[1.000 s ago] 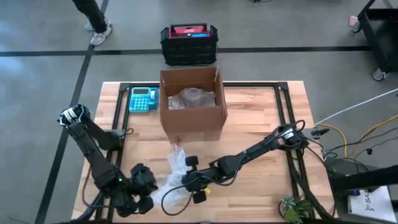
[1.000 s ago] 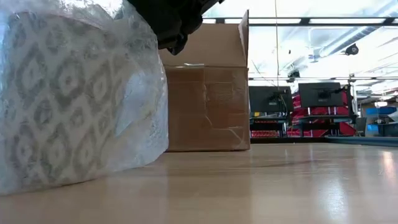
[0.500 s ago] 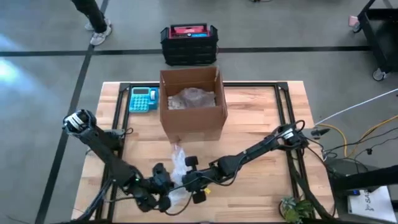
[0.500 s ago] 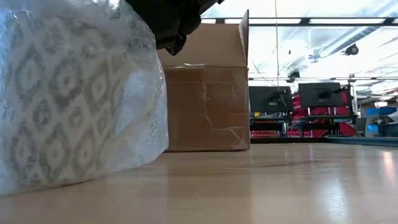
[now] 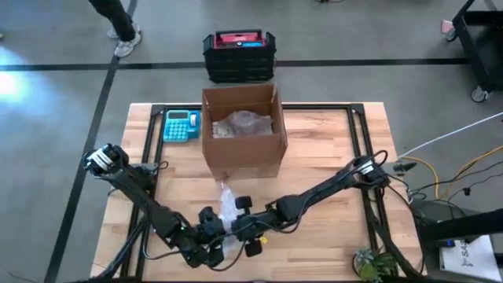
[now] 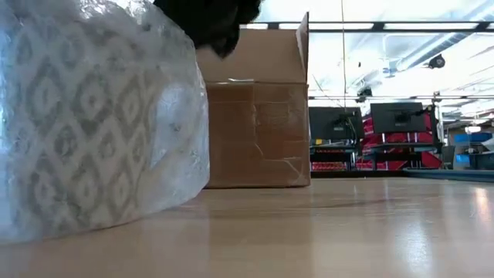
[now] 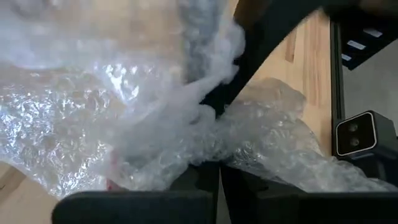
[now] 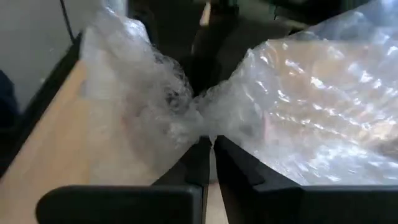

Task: Wrap mug
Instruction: Wrap the gray mug with transparent bubble wrap

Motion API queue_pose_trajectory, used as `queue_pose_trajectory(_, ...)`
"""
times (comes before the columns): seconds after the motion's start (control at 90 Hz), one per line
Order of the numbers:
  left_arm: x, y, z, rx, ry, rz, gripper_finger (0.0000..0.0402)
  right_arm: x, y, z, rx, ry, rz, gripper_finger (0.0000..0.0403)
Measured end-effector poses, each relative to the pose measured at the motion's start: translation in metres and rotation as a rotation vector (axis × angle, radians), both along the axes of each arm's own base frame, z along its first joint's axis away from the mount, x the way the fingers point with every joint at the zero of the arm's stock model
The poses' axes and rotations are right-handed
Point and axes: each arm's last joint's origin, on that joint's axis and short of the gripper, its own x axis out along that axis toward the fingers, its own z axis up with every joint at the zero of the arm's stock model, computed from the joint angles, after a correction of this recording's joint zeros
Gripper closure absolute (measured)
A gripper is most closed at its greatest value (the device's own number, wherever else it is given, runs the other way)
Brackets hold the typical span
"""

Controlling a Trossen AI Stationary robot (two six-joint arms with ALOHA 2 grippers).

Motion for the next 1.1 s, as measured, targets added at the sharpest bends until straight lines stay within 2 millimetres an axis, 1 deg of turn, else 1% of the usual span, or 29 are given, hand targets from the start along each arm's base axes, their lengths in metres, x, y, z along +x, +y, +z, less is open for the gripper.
queue_pose_trajectory(0.122,0.0,0.0,0.0,0.0,-0.001,0.001,0.0401,-0.009,-0.004,0.026,-0.021,-0.022,0.018,0.0389)
queue_pose_trajectory(0.222,0.001,0.0,0.0,-0.003,-0.006,0.002,0.0401,-0.009,-0.011,0.033,-0.04,-0.026,0.009,0.0389)
queue_pose_trajectory(0.322,0.001,-0.001,0.0,-0.003,-0.012,-0.002,0.0401,-0.006,-0.024,0.036,-0.089,-0.047,-0.069,0.0389)
queue_pose_trajectory(0.378,0.001,-0.001,0.0,-0.007,-0.016,-0.002,0.0401,-0.005,-0.032,0.033,-0.14,-0.032,-0.125,0.0389)
queue_pose_trajectory(0.444,0.001,-0.001,0.0,-0.008,-0.016,-0.002,0.0401,-0.002,-0.042,0.025,-0.18,-0.012,-0.203,0.0389)
queue_pose_trajectory(0.489,0.001,-0.001,0.0,-0.009,-0.018,-0.002,0.0401,-0.002,-0.049,0.017,-0.197,0.023,-0.236,0.0389)
queue_pose_trajectory(0.611,0.002,-0.001,0.0,-0.012,-0.02,-0.003,0.0401,0.006,-0.055,-0.001,-0.158,0.05,-0.257,0.0389)
queue_pose_trajectory(0.656,0.002,-0.001,0.0,-0.013,-0.021,-0.003,0.0401,0.008,-0.053,-0.003,-0.127,0.044,-0.233,0.0389)
queue_pose_trajectory(0.711,0.002,-0.001,0.0,-0.013,-0.021,-0.003,0.0401,0.009,-0.045,-0.005,-0.081,0.035,-0.184,0.0389)
queue_pose_trajectory(0.767,0.002,-0.001,0.0,-0.013,-0.021,-0.003,0.0401,0.009,-0.033,-0.003,-0.042,0.007,-0.121,0.0389)
queue_pose_trajectory(0.878,0.002,-0.002,0.0,-0.013,-0.022,-0.003,0.0401,0.007,-0.009,0.004,-0.017,-0.082,-0.045,0.0389)
queue_pose_trajectory(0.967,0.002,-0.001,0.0,-0.013,-0.022,-0.002,0.0401,0.005,0.005,0.006,-0.017,-0.12,0.009,0.0389)
queue_pose_trajectory(1.056,0.002,-0.001,0.0,-0.012,-0.024,0.0,0.0401,0.006,0.011,-0.003,-0.008,-0.114,0.019,0.0389)
queue_pose_trajectory(1.1,0.002,-0.001,0.0,-0.011,-0.024,0.0,0.0401,0.007,0.011,-0.014,0.001,-0.079,0.008,0.0389)
